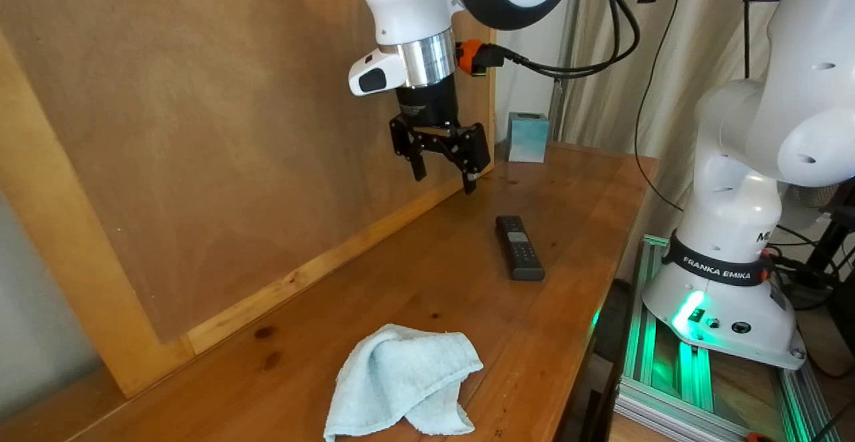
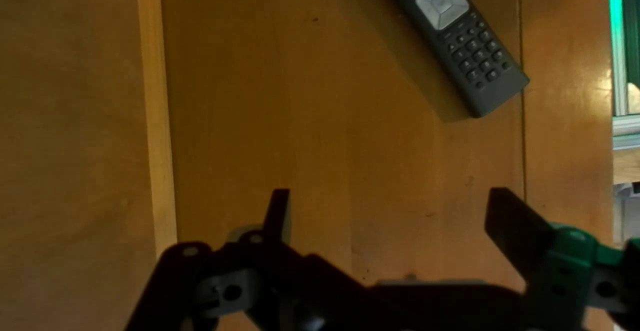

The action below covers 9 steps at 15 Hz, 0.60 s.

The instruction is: Spread the towel out

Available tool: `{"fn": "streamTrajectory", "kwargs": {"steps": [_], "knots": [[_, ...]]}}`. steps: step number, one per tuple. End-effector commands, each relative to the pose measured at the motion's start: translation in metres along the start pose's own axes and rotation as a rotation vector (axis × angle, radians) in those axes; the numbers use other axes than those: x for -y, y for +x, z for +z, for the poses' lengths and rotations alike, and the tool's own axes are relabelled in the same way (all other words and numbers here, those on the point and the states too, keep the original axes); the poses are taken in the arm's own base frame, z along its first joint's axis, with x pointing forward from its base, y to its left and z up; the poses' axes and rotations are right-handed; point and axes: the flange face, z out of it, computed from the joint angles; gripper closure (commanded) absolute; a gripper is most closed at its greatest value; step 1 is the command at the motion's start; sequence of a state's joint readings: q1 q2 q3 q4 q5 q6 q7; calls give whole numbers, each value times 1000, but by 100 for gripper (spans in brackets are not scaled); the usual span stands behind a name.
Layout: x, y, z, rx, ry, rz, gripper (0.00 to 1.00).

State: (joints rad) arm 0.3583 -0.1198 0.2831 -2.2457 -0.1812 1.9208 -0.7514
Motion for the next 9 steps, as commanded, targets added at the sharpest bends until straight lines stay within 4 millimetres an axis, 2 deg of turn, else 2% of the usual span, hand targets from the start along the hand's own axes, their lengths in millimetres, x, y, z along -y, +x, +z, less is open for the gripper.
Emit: {"fn": "streamTrajectory", "kwargs": {"steps": [1,4,9], "knots": [[3,17,-1,-23,-52,-190,0],[7,36,-4,-82,-111,-282,0],[11,60,4,-247,-20,-217,0]]}}
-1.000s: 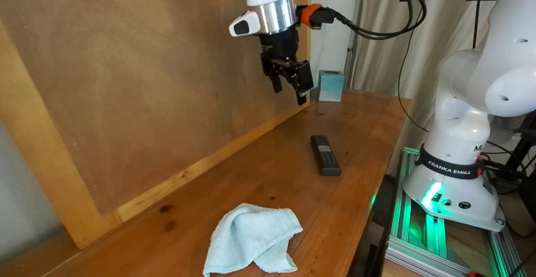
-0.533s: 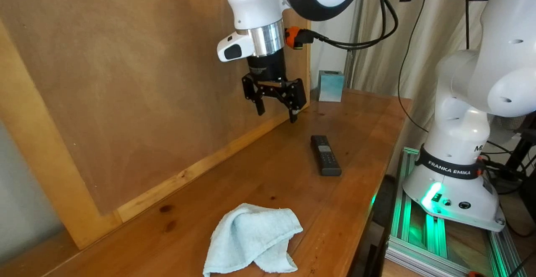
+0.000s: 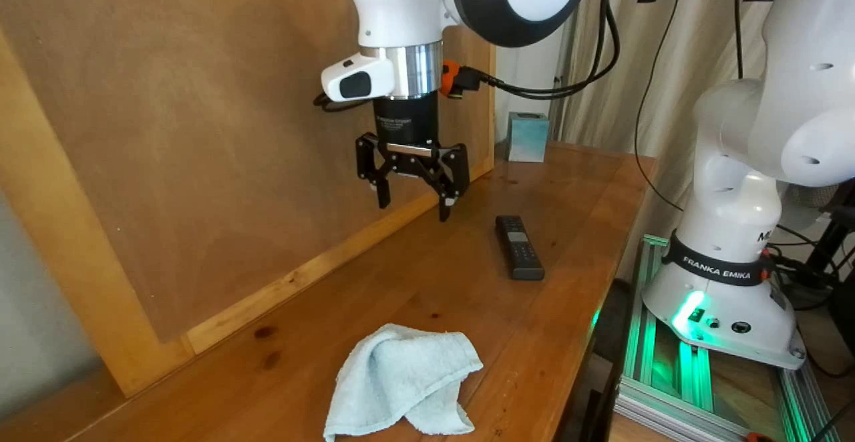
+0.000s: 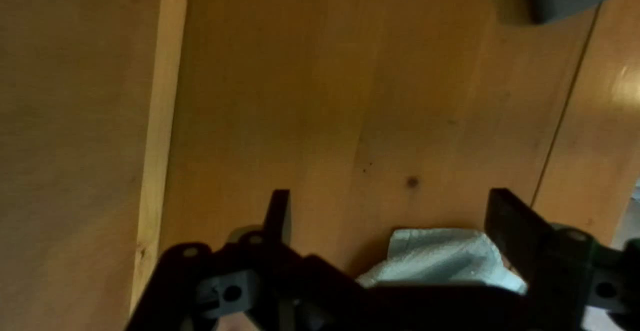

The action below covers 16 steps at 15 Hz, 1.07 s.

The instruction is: Spread the towel out

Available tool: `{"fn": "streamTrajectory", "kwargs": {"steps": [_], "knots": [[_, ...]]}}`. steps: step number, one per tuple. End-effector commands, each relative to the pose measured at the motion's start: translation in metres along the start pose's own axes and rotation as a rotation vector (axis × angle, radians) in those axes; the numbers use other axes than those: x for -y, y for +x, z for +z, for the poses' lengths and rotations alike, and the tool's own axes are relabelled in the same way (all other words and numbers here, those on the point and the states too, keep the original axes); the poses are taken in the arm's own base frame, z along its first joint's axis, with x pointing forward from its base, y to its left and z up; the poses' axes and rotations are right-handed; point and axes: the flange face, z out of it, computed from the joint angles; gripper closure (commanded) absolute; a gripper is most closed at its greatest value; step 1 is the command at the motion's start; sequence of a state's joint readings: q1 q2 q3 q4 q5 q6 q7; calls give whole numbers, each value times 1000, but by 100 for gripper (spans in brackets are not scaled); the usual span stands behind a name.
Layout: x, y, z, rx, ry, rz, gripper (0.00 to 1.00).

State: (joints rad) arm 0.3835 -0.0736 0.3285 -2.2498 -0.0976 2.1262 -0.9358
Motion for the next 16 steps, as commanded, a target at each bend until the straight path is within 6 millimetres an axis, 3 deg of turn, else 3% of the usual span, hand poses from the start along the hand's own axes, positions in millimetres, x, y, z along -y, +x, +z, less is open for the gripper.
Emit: {"fn": "streamTrajectory", "kwargs": {"steps": [1,5,8,9,16], "knots": [[-2,13,14,-114,77,23,0],[-1,27,29,-208,178,-25,0],[-2,39,40,-211,169,-225,0],[4,29,35,-188,173,-134,0],[2,37,41,-199,177,-208,0]]}}
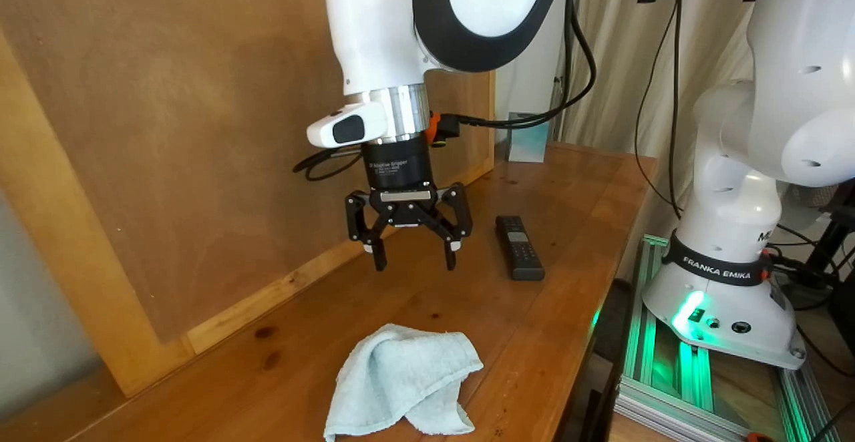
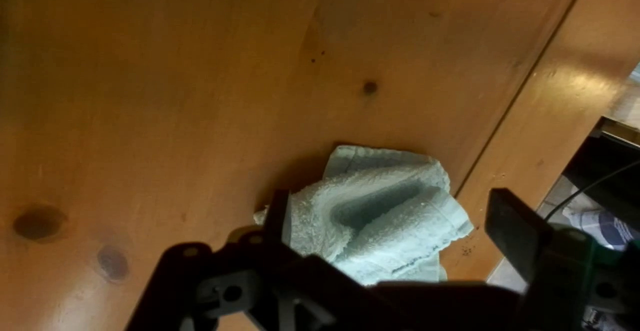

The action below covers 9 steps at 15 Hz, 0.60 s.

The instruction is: Spread the towel out

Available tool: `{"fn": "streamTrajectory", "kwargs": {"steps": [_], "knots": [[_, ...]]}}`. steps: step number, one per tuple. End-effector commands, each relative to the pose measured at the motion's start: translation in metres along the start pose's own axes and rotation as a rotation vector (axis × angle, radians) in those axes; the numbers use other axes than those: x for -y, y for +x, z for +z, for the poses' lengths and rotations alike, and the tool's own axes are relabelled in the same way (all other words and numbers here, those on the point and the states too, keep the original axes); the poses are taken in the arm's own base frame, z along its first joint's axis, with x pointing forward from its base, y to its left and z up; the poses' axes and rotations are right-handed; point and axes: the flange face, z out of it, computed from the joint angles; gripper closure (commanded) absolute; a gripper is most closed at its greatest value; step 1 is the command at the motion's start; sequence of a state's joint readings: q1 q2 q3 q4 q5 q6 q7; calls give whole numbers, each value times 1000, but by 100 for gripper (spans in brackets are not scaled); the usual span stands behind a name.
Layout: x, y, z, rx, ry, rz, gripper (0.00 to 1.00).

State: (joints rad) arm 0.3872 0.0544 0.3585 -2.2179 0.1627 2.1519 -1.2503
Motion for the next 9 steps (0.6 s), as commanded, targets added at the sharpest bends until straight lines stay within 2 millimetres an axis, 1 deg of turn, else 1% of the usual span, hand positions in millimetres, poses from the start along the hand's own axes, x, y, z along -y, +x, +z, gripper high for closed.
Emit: {"fn": "streamTrajectory", "kwargs": {"steps": [1,3,6,9], "knots": [[-1,0,-1,0,1,0,0],[-1,0,-1,0,1,-1,0],[-3,6,-2,-75,-141,66,0],[-1,16,6,-127,-285,167,0]]}}
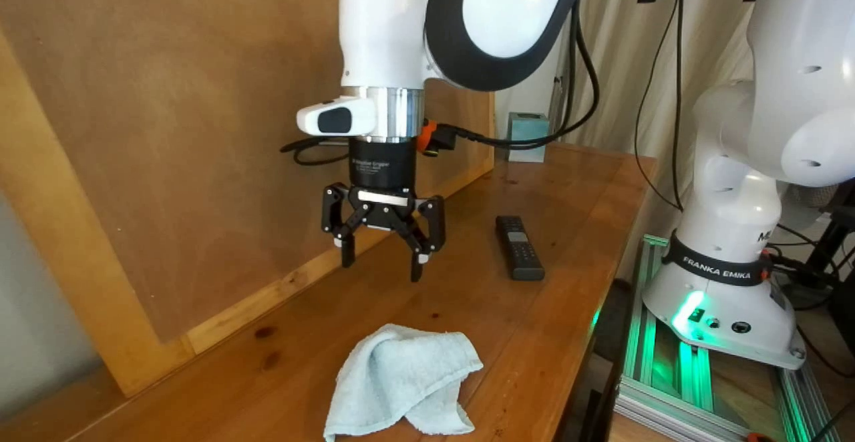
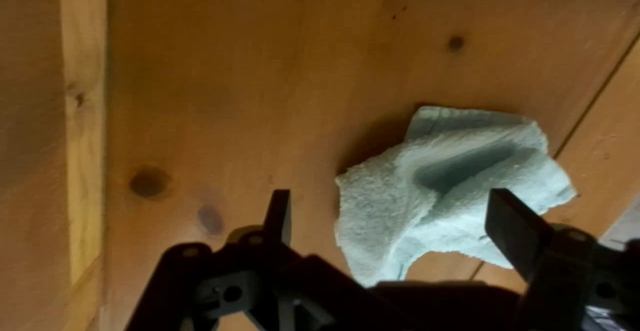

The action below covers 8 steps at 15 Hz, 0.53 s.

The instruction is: Spread the towel out

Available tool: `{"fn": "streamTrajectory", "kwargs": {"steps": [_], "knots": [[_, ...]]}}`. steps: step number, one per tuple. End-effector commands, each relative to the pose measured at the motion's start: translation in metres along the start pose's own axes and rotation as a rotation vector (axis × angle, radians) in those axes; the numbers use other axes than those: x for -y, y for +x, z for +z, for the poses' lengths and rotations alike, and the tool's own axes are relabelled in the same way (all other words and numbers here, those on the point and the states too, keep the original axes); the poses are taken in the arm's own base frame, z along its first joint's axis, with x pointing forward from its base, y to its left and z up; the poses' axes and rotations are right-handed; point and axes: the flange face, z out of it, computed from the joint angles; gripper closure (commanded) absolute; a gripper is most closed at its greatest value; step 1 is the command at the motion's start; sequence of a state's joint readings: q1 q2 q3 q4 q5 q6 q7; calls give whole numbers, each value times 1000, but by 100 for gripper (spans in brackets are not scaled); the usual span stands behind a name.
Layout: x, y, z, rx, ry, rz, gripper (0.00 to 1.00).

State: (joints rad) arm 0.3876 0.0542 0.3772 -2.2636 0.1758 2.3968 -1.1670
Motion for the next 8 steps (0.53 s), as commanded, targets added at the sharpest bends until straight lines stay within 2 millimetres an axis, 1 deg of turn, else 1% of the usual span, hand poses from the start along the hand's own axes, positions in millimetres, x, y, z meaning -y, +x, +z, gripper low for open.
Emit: {"fn": "streamTrajectory", "kwargs": {"steps": [1,5,8], "knots": [[14,9,11,-67,-142,127,0],[38,22,28,-140,-239,309,0],[58,33,36,-184,-220,459,0]]}}
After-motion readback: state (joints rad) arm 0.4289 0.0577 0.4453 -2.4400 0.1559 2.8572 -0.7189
